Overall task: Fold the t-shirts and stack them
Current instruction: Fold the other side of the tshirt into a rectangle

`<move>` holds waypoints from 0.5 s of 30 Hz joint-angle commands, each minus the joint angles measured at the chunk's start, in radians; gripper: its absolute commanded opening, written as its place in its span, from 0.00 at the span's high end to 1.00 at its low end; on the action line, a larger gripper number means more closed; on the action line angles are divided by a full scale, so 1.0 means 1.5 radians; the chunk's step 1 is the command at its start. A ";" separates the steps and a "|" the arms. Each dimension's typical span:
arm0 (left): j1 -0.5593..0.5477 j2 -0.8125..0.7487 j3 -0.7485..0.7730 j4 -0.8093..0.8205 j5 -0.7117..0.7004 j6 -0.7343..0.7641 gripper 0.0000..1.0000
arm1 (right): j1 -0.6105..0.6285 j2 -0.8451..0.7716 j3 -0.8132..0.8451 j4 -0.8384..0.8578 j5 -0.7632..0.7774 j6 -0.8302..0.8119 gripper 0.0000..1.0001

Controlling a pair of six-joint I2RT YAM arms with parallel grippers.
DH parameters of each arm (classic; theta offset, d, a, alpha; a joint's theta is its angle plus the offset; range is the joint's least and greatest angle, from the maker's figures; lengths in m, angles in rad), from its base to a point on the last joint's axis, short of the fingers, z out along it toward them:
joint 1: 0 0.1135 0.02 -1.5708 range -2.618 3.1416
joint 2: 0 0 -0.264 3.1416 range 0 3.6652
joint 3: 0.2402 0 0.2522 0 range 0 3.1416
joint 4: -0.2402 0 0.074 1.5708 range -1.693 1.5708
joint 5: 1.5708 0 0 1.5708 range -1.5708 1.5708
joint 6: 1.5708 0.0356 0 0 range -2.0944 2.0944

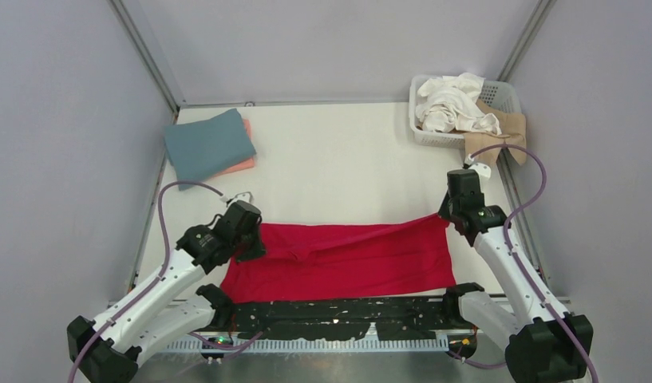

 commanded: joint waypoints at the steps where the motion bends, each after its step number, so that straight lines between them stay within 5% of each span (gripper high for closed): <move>1: -0.005 -0.013 -0.028 0.002 0.012 -0.006 1.00 | 0.003 -0.020 -0.028 -0.021 0.008 0.018 0.89; 8: -0.007 -0.029 -0.075 -0.032 0.024 -0.024 0.69 | 0.004 -0.046 -0.087 -0.058 -0.034 0.065 0.73; 11: -0.012 -0.082 -0.073 -0.072 0.041 -0.026 0.41 | 0.003 -0.106 -0.078 -0.110 0.011 0.088 0.31; 15: -0.012 -0.165 -0.068 -0.071 0.055 -0.017 0.02 | 0.004 -0.212 -0.051 -0.086 0.063 0.093 0.00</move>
